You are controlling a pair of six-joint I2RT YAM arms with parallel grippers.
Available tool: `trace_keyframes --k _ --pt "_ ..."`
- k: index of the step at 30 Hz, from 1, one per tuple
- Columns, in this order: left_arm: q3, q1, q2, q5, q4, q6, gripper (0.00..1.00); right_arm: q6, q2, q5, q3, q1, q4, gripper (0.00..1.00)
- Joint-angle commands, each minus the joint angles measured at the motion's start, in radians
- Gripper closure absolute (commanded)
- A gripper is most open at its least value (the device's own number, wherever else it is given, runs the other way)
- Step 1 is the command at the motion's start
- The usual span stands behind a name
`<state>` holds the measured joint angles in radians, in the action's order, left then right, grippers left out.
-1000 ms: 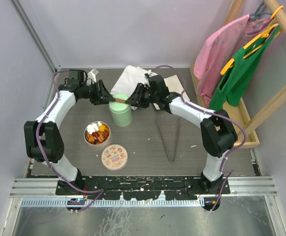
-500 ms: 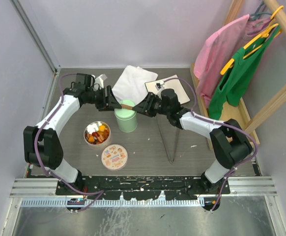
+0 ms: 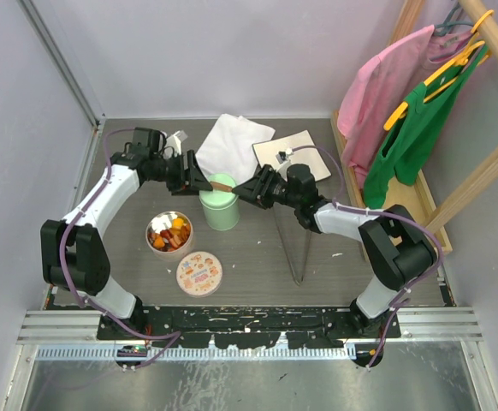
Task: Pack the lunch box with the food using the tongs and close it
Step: Close the box lid on the packing box.
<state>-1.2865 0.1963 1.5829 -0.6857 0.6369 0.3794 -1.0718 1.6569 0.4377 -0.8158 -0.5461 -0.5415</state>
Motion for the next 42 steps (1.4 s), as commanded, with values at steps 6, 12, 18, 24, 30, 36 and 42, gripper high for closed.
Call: trace_keyframes --k 6,12,18,24,30,36,42 --pt "-0.002 0.038 0.026 -0.034 0.092 -0.027 0.43 0.035 0.091 -0.016 0.044 -0.008 0.278 0.65" --pt "-0.015 0.038 0.007 -0.020 0.098 -0.026 0.46 0.063 0.006 -0.027 0.017 -0.006 0.323 0.65" --pt "-0.062 0.038 -0.007 -0.011 0.101 -0.020 0.43 0.185 -0.064 -0.050 -0.177 0.004 0.512 0.48" --pt "-0.083 0.037 -0.044 -0.007 0.068 -0.009 0.40 0.228 -0.017 0.007 -0.321 0.017 0.555 0.42" --pt "-0.049 0.036 -0.109 0.048 -0.005 0.023 0.37 0.242 0.023 0.034 -0.408 0.018 0.578 0.40" --pt "-0.001 0.032 -0.109 0.158 -0.013 0.046 0.36 0.273 0.144 -0.007 -0.496 0.021 0.671 0.38" --pt "0.075 0.032 -0.073 0.137 -0.054 0.059 0.46 0.284 0.179 -0.025 -0.393 0.021 0.667 0.62"
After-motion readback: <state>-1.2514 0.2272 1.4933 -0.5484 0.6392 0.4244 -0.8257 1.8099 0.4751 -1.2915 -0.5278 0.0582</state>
